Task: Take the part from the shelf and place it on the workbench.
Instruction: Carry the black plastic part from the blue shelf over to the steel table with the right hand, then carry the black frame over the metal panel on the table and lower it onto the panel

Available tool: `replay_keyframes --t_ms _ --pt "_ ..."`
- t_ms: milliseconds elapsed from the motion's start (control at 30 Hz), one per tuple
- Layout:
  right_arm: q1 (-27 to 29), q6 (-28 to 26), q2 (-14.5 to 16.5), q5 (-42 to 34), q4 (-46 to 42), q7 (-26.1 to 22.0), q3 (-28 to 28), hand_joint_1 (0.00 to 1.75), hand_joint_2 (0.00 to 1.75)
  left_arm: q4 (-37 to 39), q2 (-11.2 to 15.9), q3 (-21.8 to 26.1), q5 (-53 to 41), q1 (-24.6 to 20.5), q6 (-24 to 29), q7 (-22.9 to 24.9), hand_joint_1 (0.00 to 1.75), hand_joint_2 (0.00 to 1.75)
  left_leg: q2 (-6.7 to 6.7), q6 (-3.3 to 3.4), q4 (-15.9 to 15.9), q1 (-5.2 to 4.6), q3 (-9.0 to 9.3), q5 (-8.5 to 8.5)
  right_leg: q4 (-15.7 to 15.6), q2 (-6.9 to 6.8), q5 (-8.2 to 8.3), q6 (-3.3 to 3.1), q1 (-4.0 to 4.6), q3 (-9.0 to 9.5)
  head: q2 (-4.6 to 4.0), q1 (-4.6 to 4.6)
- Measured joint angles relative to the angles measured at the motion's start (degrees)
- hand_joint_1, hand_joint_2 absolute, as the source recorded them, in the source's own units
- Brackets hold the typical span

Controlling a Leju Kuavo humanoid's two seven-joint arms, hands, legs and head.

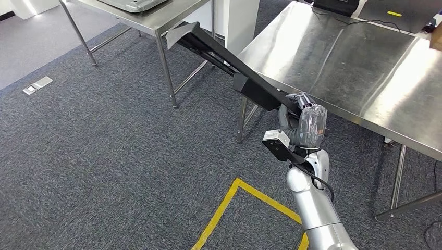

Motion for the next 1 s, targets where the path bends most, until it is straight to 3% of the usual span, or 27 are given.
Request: replay_keyframes --t_ms 167,233,300,333,433,467,500,533,600,667,733,800,867,933,967,1000 --pt "0.0 0.0 0.0 0.1 0.0 0.0 0.0 1.75 1.75 0.0 0.0 0.0 0.0 0.0 0.0 0.0 0.0 0.0 0.09 -0.04 0.1 0.02 0.0 -0.03 -1.1 -0.15 0.37 0.14 -0.01 0.6 0.0 0.01" --pt "0.0 0.1 0.0 0.4 -0.1 0.1 0.0 1.75 1.75 0.0 0.0 0.1 0.2 0.0 -0.3 0.2 0.0 0.0 0.53 -0.38 0.4 -0.13 -0.05 -0.29 -4.6 -1.2 1.36 0.17 -0.01 2.64 0.0 0.0" --pt "0.0 0.5 0.0 1.1 -0.3 0.5 -0.2 1.75 1.75 0.1 0.0 0.4 0.5 0.1 -1.0 0.6 0.0 0.0 1.47 -1.01 1.0 -0.43 -0.1 -0.7 -8.8 -2.32 2.43 -0.37 0.1 4.94 0.0 -0.02" --pt "-0.3 1.1 -0.1 1.9 -0.5 0.9 -0.5 1.75 1.75 0.1 0.0 0.7 0.6 0.2 -1.4 0.9 0.0 0.0 0.7 -1.65 4.2 -0.38 -1.41 -2.8 -10.1 -2.03 2.87 -1.1 0.08 5.56 0.0 -0.05" --pt "-1.6 2.7 -0.6 4.0 -0.3 2.1 -1.5 1.75 1.75 0.2 0.0 1.2 0.7 0.6 -2.0 1.1 0.0 0.0 -2.87 -2.7 17.5 0.31 -7.48 -9.41 -10.1 1.29 3.53 -2.52 -0.01 4.99 0.0 -0.14" --pt "-2.3 3.1 -0.9 4.4 0.1 2.4 -1.7 1.75 1.75 0.2 0.0 1.3 0.6 0.7 -1.9 1.2 0.0 0.0 -3.01 -2.54 18.1 0.31 -7.87 -8.93 -10.1 1.93 3.59 -2.6 0.07 4.92 0.0 -0.14" --pt "-3.1 3.4 -1.3 4.8 0.6 2.8 -2.0 1.75 1.75 0.2 0.0 1.3 0.6 0.7 -2.0 1.2 0.0 0.0 -3.24 -2.26 16.2 0.31 -7.05 -7.35 -10.1 2.57 3.65 -2.64 0.12 4.91 0.0 -0.14" --pt "-4.2 3.7 -1.9 5.2 1.3 3.1 -2.3 1.75 1.75 0.2 0.0 1.3 0.4 0.7 -2.0 1.2 0.0 0.0 -3.86 -1.88 12.4 0.3 -5.21 -5.11 -10.1 3.18 3.71 -2.64 0.14 4.95 0.0 -0.14" --pt "-6.7 4.1 -3.2 5.7 3.4 3.6 -2.8 1.75 1.75 0.2 0.1 1.3 0.1 0.5 -2.0 1.2 0.0 0.0 -6.19 -1.16 4.8 0.31 -1.51 -2.03 -10.1 4.18 3.88 -2.36 0.21 4.85 0.0 -0.12" --pt "-9.5 4.1 -4.8 5.8 6.2 3.6 -3.2 1.75 1.75 0.3 0.1 1.3 -0.1 0.4 -2.1 1.4 0.0 0.0 -7.18 -0.85 2.1 0.09 -0.32 -1.51 -10.1 5.02 4.22 -1.79 0.07 4.47 0.0 -0.15" --pt "-11.8 4.1 -6.3 5.6 9.2 3.3 -3.5 1.75 1.75 0.2 0.0 1.4 -0.1 0.2 -2.0 1.6 0.0 0.0 -6.02 -0.54 1.6 -0.01 -0.34 -1.07 -10.3 5.68 4.56 -1.12 -0.13 4.0 0.0 -0.18" --pt "-14.1 4.0 -7.5 5.5 12.3 2.9 -3.8 1.75 1.75 0.2 0.0 1.4 -0.1 0.2 -1.9 1.6 0.0 0.0 -4.89 0.07 0.7 0.17 -0.17 -0.35 -8.5 4.13 3.56 -0.9 0.07 2.69 0.0 0.04" --pt "-16.7 3.9 -8.3 5.4 15.5 2.8 -3.8 1.75 1.75 0.2 -0.1 1.5 -0.1 0.2 -1.8 1.6 0.0 0.0 -3.62 0.43 0.2 0.11 -0.21 0.02 -2.2 1.67 0.56 -1.19 0.26 -0.42 0.0 0.38" --pt "-18.5 3.9 -8.7 5.4 18.6 2.9 -3.8 1.75 1.75 0.3 -0.1 1.6 0.0 0.2 -1.8 1.6 0.0 0.0 -2.35 0.48 0.2 -0.02 -0.37 0.04 4.9 0.84 -1.97 -1.1 0.19 -3.54 0.0 0.52" --pt "-19.1 3.8 -8.9 5.5 19.9 3.0 -3.8 1.75 1.75 0.3 -0.2 1.7 0.0 0.2 -1.8 1.6 0.0 0.0 -1.78 0.47 0.3 -0.04 -0.4 0.04 6.0 0.68 -2.13 -0.76 0.12 -3.87 0.0 0.52" --pt "-19.8 3.8 -9.1 5.6 21.2 3.0 -3.8 1.75 1.75 0.3 -0.3 1.7 0.0 0.2 -1.8 1.6 0.0 0.0 -1.23 0.44 0.3 -0.03 -0.41 0.01 4.7 0.43 -1.38 -0.27 0.05 -2.99 0.0 0.52"
